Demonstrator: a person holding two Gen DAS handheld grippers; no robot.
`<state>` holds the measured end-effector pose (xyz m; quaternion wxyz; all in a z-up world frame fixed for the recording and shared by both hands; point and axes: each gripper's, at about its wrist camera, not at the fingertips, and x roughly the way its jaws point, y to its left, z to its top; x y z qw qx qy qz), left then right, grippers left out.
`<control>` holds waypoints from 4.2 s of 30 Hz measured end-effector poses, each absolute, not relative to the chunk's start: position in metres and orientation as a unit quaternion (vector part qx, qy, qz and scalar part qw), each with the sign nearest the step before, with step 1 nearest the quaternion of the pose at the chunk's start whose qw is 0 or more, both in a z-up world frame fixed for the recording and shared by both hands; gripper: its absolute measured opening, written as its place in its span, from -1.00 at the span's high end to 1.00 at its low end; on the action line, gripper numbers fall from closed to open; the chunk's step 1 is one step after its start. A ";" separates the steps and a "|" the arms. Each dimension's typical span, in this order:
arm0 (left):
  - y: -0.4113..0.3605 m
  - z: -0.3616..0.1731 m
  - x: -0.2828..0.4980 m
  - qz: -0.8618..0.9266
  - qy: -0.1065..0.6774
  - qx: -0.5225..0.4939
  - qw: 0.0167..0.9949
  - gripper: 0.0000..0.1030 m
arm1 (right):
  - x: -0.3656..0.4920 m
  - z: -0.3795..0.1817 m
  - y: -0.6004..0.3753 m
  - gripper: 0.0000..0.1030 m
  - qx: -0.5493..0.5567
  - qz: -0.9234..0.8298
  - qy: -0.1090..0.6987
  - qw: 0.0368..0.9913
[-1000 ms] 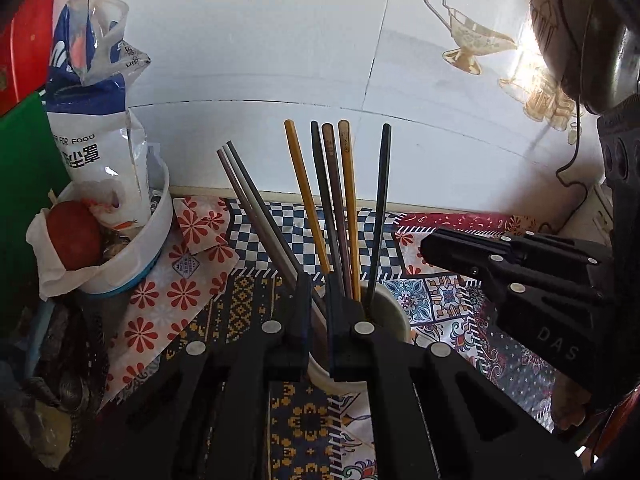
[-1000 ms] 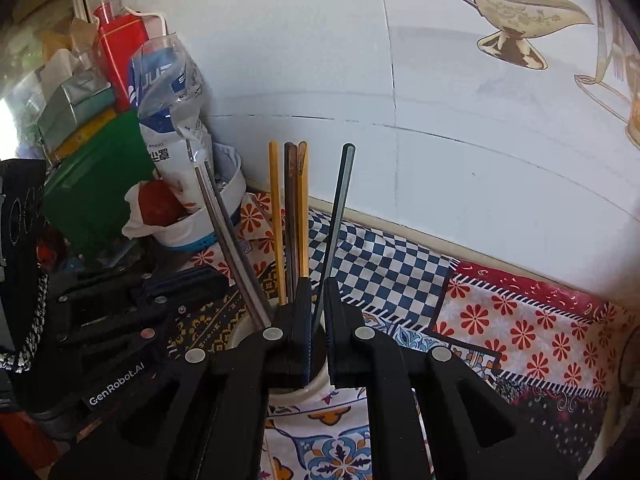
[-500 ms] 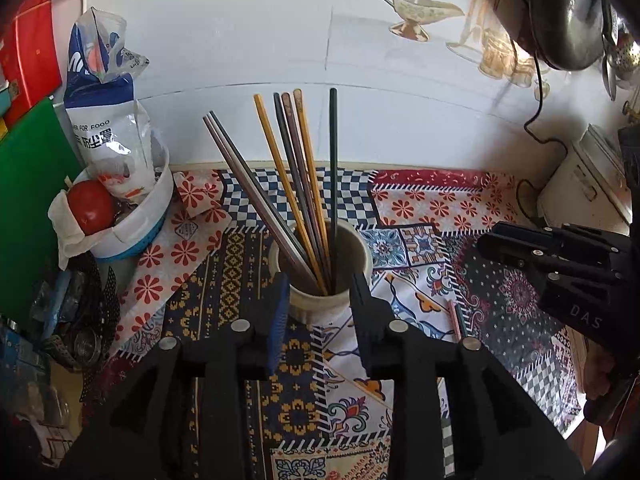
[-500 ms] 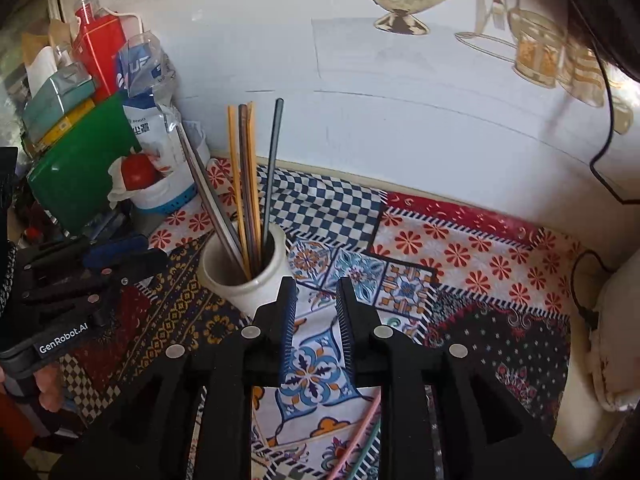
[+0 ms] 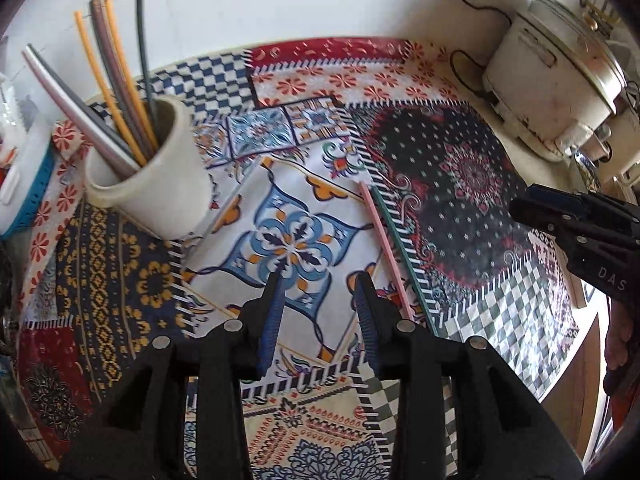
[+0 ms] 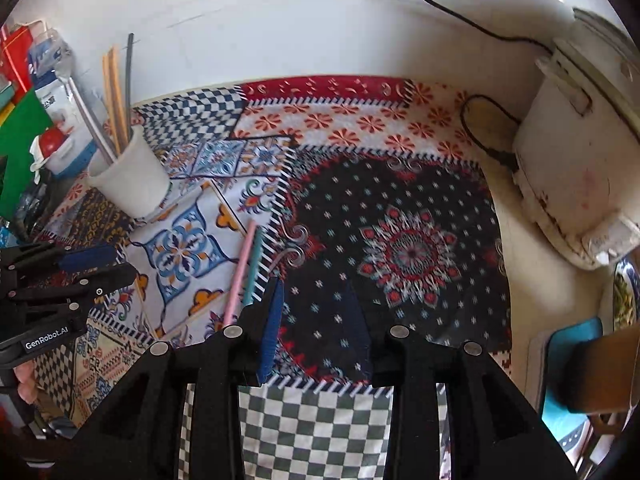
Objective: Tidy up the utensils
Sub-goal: 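Grasp the pink chopstick with the left tool while the right tool grasps the green chopstick, then lift both chopsticks and carry them toward the white cup with both tools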
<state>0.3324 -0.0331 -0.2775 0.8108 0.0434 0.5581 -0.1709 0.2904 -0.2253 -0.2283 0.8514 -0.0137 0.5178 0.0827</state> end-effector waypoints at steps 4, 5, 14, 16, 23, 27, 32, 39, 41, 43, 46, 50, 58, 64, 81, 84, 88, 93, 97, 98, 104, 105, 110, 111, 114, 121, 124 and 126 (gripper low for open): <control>-0.060 -0.302 0.330 -0.193 0.582 0.068 0.787 0.31 | 0.277 -0.245 -0.244 0.42 0.005 0.067 0.538 0.840; -0.066 -0.308 0.330 -0.197 0.588 0.071 0.781 0.31 | 0.273 -0.248 -0.246 0.41 0.008 0.064 0.542 0.838; -0.099 -0.328 0.324 -0.221 0.609 0.089 0.757 0.31 | 0.254 -0.271 -0.254 0.41 0.030 0.066 0.568 0.820; -0.105 -0.334 0.324 -0.216 0.611 0.095 0.756 0.31 | 0.250 -0.274 -0.253 0.41 0.032 0.071 0.572 0.816; -0.095 -0.335 0.329 -0.189 0.603 0.084 0.770 0.76 | 0.249 -0.282 -0.235 0.41 0.051 0.107 0.582 0.805; -0.075 -0.333 0.330 -0.177 0.606 0.077 0.771 0.90 | 0.251 -0.289 -0.209 0.41 0.034 0.137 0.586 0.798; -0.047 -0.333 0.329 -0.160 0.615 0.058 0.770 0.91 | 0.250 -0.300 -0.179 0.41 0.001 0.168 0.592 0.788; -0.023 -0.332 0.324 -0.147 0.624 0.052 0.766 0.91 | 0.242 -0.305 -0.158 0.42 -0.080 0.179 0.587 0.785; -0.020 -0.330 0.321 -0.147 0.626 0.051 0.764 0.91 | 0.241 -0.306 -0.158 0.51 -0.101 0.174 0.583 0.787; -0.016 -0.329 0.318 -0.149 0.626 0.051 0.763 0.91 | 0.240 -0.305 -0.162 0.71 -0.113 0.169 0.581 0.788; -0.013 -0.327 0.315 -0.150 0.627 0.054 0.762 0.91 | 0.243 -0.305 -0.174 0.80 -0.114 0.150 0.583 0.791; -0.018 -0.330 0.321 -0.156 0.631 0.053 0.758 0.91 | 0.256 -0.306 -0.199 0.82 -0.082 0.140 0.595 0.787; -0.029 -0.332 0.340 -0.166 0.634 0.058 0.753 0.91 | 0.278 -0.298 -0.204 0.82 -0.068 0.173 0.604 0.775; -0.039 -0.333 0.354 -0.173 0.631 0.076 0.752 0.91 | 0.301 -0.300 -0.182 0.82 -0.093 0.184 0.602 0.771; -0.058 -0.335 0.390 -0.196 0.618 0.087 0.756 0.90 | 0.352 -0.307 -0.153 0.84 -0.106 0.201 0.606 0.762; -0.059 -0.336 0.391 -0.199 0.611 0.087 0.761 0.91 | 0.359 -0.307 -0.151 0.87 -0.099 0.200 0.611 0.759; -0.055 -0.337 0.390 -0.196 0.611 0.068 0.764 0.91 | 0.365 -0.310 -0.149 0.88 -0.082 0.199 0.619 0.756; -0.036 -0.328 0.386 -0.176 0.603 0.049 0.777 0.92 | 0.366 -0.294 -0.159 0.88 -0.036 0.202 0.606 0.769; -0.018 -0.305 0.383 -0.160 0.577 0.039 0.800 0.92 | 0.362 -0.270 -0.160 0.88 -0.022 0.207 0.581 0.787; -0.014 -0.298 0.379 -0.157 0.570 0.034 0.806 0.92 | 0.360 -0.263 -0.161 0.88 -0.021 0.207 0.573 0.793; 0.015 -0.262 0.368 -0.140 0.538 0.003 0.831 0.92 | 0.345 -0.232 -0.154 0.89 -0.018 0.206 0.537 0.818; 0.019 -0.257 0.367 -0.137 0.533 0.000 0.835 0.92 | 0.343 -0.228 -0.155 0.89 -0.017 0.208 0.532 0.821; 0.033 -0.231 0.357 -0.123 0.505 -0.011 0.854 0.93 | 0.337 -0.204 -0.147 0.89 -0.019 0.217 0.501 0.838; 0.036 -0.227 0.355 -0.121 0.500 -0.013 0.857 0.93 | 0.336 -0.199 -0.145 0.89 -0.020 0.219 0.495 0.841; 0.043 -0.213 0.350 -0.113 0.482 -0.014 0.869 0.93 | 0.335 -0.188 -0.136 0.90 -0.022 0.225 0.476 0.850; 0.058 -0.186 0.343 -0.103 0.446 -0.021 0.889 1.00 | 0.335 -0.167 -0.120 0.90 -0.027 0.236 0.450 0.861; 0.065 -0.175 0.341 -0.100 0.432 -0.025 0.896 1.00 | 0.336 -0.160 -0.114 1.00 -0.029 0.241 0.445 0.862; 0.070 -0.168 0.342 -0.100 0.425 -0.026 0.899 1.00 | 0.336 -0.155 -0.111 1.00 -0.030 0.245 0.439 0.864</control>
